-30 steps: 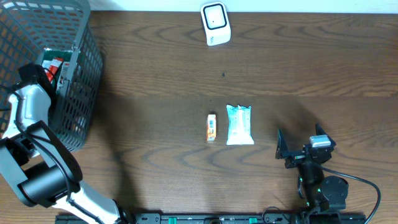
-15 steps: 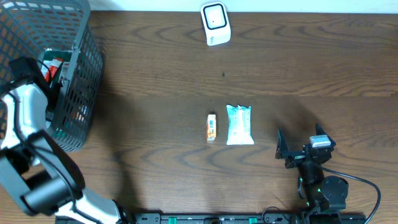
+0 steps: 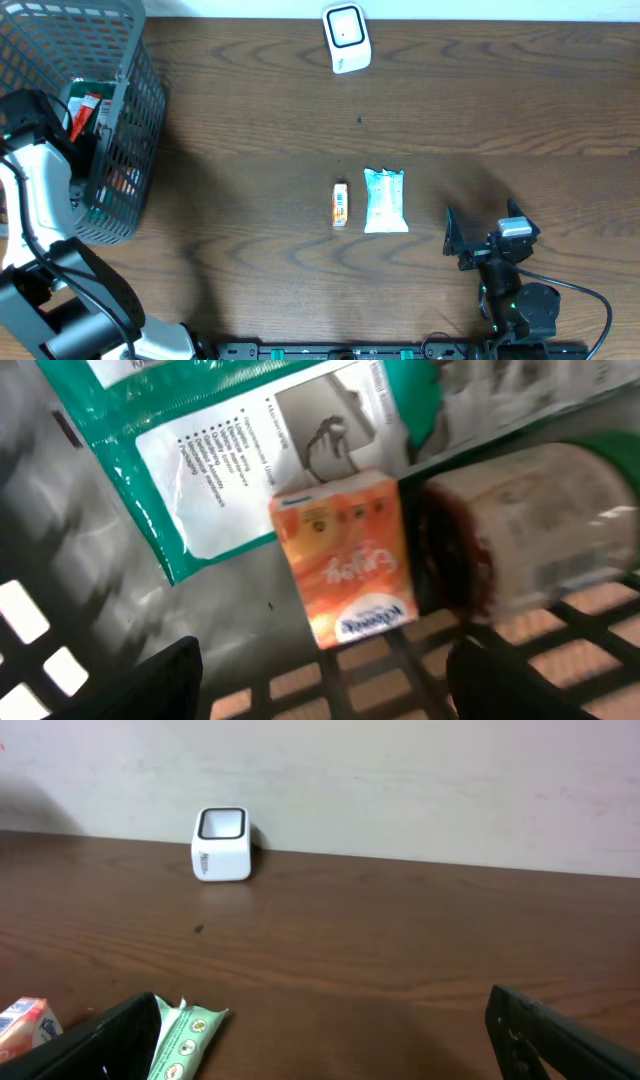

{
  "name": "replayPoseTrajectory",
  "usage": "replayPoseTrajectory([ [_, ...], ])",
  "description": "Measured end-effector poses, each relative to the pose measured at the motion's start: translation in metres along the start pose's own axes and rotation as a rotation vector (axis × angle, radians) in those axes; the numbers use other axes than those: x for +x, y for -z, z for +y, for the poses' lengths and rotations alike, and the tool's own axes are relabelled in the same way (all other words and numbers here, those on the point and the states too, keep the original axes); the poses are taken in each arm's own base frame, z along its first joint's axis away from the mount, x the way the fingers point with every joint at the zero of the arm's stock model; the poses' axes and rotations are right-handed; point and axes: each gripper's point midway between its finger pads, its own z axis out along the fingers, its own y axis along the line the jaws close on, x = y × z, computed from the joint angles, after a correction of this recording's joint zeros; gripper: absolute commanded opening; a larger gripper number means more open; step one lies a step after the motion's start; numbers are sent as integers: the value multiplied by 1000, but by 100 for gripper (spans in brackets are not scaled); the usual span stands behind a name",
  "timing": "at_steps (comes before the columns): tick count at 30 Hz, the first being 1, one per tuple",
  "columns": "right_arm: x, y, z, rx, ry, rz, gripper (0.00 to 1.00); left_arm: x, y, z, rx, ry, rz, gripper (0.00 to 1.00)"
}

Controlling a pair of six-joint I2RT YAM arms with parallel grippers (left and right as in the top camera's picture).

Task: Scan the item barcode
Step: 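Lower the left gripper into the basket and grasp another orange tissue pack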

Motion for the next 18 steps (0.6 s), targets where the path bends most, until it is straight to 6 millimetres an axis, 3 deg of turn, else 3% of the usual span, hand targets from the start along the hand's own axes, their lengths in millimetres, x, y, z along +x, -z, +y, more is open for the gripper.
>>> replayPoseTrajectory([
  [9, 0, 0, 0, 0, 0, 0, 99, 9, -46, 4, -29, -29, 79, 49],
  [18, 0, 0, 0, 0, 0, 0, 99, 7, -52, 1, -14, -66, 80, 49],
])
